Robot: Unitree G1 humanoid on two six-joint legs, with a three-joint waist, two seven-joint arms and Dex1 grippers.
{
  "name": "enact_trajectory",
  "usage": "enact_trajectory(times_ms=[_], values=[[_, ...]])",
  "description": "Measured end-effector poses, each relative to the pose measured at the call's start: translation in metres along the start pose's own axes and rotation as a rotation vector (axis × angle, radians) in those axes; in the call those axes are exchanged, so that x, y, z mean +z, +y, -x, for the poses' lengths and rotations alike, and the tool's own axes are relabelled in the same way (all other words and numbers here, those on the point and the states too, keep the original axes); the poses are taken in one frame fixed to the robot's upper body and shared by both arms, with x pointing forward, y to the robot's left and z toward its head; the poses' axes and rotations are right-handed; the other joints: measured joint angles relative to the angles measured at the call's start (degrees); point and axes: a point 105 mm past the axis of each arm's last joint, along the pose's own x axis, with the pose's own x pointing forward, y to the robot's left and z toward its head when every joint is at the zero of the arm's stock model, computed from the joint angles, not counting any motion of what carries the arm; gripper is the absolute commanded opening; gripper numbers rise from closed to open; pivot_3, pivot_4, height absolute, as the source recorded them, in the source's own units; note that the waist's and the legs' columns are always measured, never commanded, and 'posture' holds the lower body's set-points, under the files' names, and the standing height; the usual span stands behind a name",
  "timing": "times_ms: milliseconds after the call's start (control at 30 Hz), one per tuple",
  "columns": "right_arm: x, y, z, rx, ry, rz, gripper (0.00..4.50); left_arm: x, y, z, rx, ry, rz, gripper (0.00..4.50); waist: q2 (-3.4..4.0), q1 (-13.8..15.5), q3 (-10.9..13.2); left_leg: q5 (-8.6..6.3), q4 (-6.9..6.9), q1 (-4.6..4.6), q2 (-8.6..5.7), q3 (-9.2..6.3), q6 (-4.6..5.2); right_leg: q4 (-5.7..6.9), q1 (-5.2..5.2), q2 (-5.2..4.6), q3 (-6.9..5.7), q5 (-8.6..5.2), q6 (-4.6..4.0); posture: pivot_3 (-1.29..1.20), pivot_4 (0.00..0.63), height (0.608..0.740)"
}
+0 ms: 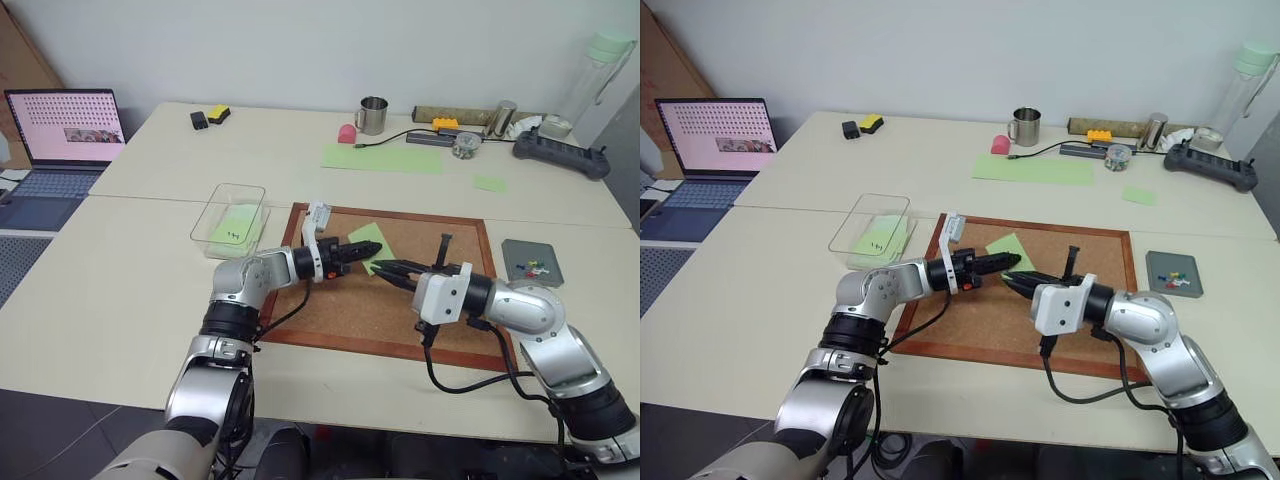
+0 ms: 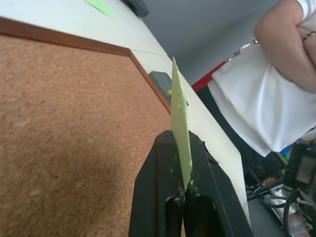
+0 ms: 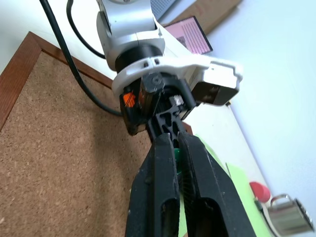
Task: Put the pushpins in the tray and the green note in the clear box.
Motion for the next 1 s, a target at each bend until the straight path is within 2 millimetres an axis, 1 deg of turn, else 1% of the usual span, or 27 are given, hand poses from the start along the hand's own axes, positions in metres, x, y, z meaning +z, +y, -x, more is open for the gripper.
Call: enact_trajectory(times_ms=[67,100,133,167,200,233,267,400,467,500,567,633,700,767,833,867,967,1000], values=[[-0.009,-0.010,0.010,-0.129,0.032,-0.131,0.00,0.001,-0.008,-0.003,-0.025,0.034,-0.107,0.04,-0.03,0.09,0.02,0.01,-0.01,-0.03,0.02,-0.03,-0.01,-0.01,-0.01,0.00,-0.02,0.00,0.00,0.00,0.150,0.740],[-0.015,-0.016,0.014,-0.185,0.053,-0.185,0.00,0.004,-0.011,-0.003,-0.039,0.038,-0.152,0.04,-0.02,0.09,0.02,0.01,-0.01,-0.01,0.01,0.04,-0.01,0.01,-0.02,0.00,0.04,0.00,0.00,0.00,0.150,0.740],[-0.023,-0.024,0.021,-0.277,0.079,-0.272,0.00,0.005,-0.018,-0.005,-0.057,0.057,-0.232,0.04,-0.03,0.11,0.02,0.01,-0.02,-0.03,0.03,0.02,-0.02,0.00,-0.02,0.00,0.03,0.00,-0.01,0.00,0.150,0.740],[-0.040,-0.034,0.035,-0.391,0.140,-0.363,0.00,0.007,-0.027,-0.009,-0.091,0.069,-0.330,0.04,-0.04,0.22,0.02,0.01,-0.01,-0.04,0.02,0.04,-0.02,0.01,-0.02,-0.01,0.04,0.00,-0.01,0.00,0.150,0.740],[-0.054,-0.040,0.048,-0.459,0.200,-0.415,0.00,0.009,-0.034,-0.011,-0.115,0.073,-0.404,0.04,-0.03,0.32,0.02,0.01,-0.01,-0.03,0.01,0.11,-0.03,0.01,-0.02,-0.06,0.07,0.00,-0.01,0.00,0.150,0.740],[-0.074,-0.046,0.066,-0.551,0.281,-0.481,0.00,0.012,-0.042,-0.013,-0.143,0.075,-0.496,0.04,-0.03,0.40,0.02,0.01,-0.01,-0.03,0.01,0.12,-0.03,0.00,-0.02,-0.05,0.07,0.01,-0.01,0.00,0.150,0.740],[-0.086,-0.049,0.080,-0.612,0.339,-0.518,0.00,0.013,-0.047,-0.015,-0.160,0.077,-0.552,0.04,-0.02,0.45,0.02,0.01,-0.01,-0.01,0.00,0.14,-0.02,0.00,-0.02,-0.05,0.09,0.00,-0.01,0.00,0.150,0.740],[-0.117,-0.054,0.110,-0.776,0.453,-0.654,0.00,0.010,-0.058,-0.025,-0.191,0.086,-0.705,0.04,-0.01,0.28,0.01,-0.12,-0.07,0.00,0.01,0.12,0.21,0.01,-0.04,0.00,0.10,0.00,-0.01,0.00,0.150,0.740],[-0.143,-0.054,0.134,-0.888,0.555,-0.749,0.00,0.007,-0.066,-0.035,-0.219,0.078,-0.780,0.04,-0.01,0.26,0.01,-0.12,-0.05,-0.02,-0.01,0.16,0.22,0.01,-0.04,-0.02,0.13,0.00,-0.01,0.00,0.150,0.740],[-0.151,-0.053,0.140,-0.913,0.581,-0.781,0.00,0.005,-0.068,-0.037,-0.226,0.080,-0.800,0.04,-0.01,0.22,0.01,-0.13,-0.05,-0.01,0.00,0.17,0.23,0.00,-0.04,-0.02,0.14,0.01,-0.01,0.00,0.150,0.740],[-0.165,-0.050,0.148,-0.949,0.621,-0.834,0.00,0.004,-0.070,-0.039,-0.231,0.081,-0.835,0.04,0.01,-0.08,0.01,-0.13,-0.07,0.00,0.00,0.18,0.24,0.03,-0.08,0.00,0.16,0.00,-0.01,0.00,0.150,0.740],[-0.178,-0.053,0.153,-0.973,0.642,-0.885,0.00,0.002,-0.072,-0.042,-0.241,0.088,-0.871,0.04,0.07,-0.36,0.01,-0.14,-0.09,0.02,0.00,0.20,0.25,0.05,-0.09,0.02,0.21,0.01,-0.01,0.00,0.150,0.740],[-0.186,-0.058,0.155,-0.993,0.646,-0.920,0.00,0.000,-0.074,-0.043,-0.250,0.093,-0.880,0.04,0.12,-0.34,0.00,-0.14,-0.08,0.02,0.00,0.21,0.25,0.05,-0.10,0.02,0.21,0.01,-0.01,0.00,0.150,0.740],[-0.190,-0.063,0.154,-1.000,0.635,-0.938,0.00,0.000,-0.073,-0.043,-0.249,0.094,-0.883,0.04,0.13,-0.27,0.00,-0.14,-0.09,0.01,0.01,0.19,0.25,0.04,-0.10,0.02,0.18,0.00,-0.01,0.00,0.150,0.740],[-0.197,-0.067,0.156,-1.011,0.643,-0.955,0.53,0.000,-0.073,-0.043,-0.247,0.095,-0.884,0.00,0.13,-0.23,0.00,-0.13,-0.07,-0.01,0.00,0.20,0.25,0.03,-0.10,0.01,0.18,0.00,-0.01,0.00,0.150,0.740],[-0.200,-0.067,0.157,-1.013,0.644,-0.962,0.59,0.000,-0.072,-0.042,-0.243,0.097,-0.885,0.00,0.13,-0.22,0.00,-0.13,-0.07,-0.02,0.00,0.20,0.25,0.02,-0.09,0.01,0.18,0.01,-0.01,0.00,0.150,0.740],[-0.208,-0.063,0.158,-1.011,0.638,-0.995,1.37,-0.001,-0.069,-0.039,-0.230,0.106,-0.883,0.00,0.13,-0.18,0.00,-0.13,-0.07,-0.03,0.01,0.19,0.24,0.01,-0.09,0.01,0.15,0.00,-0.01,0.00,0.150,0.740],[-0.209,-0.061,0.158,-1.009,0.639,-1.000,1.54,-0.001,-0.068,-0.039,-0.227,0.108,-0.881,0.00,0.13,-0.18,0.00,-0.13,-0.08,-0.04,0.01,0.19,0.24,0.01,-0.09,0.00,0.15,0.01,-0.01,0.00,0.150,0.740]])
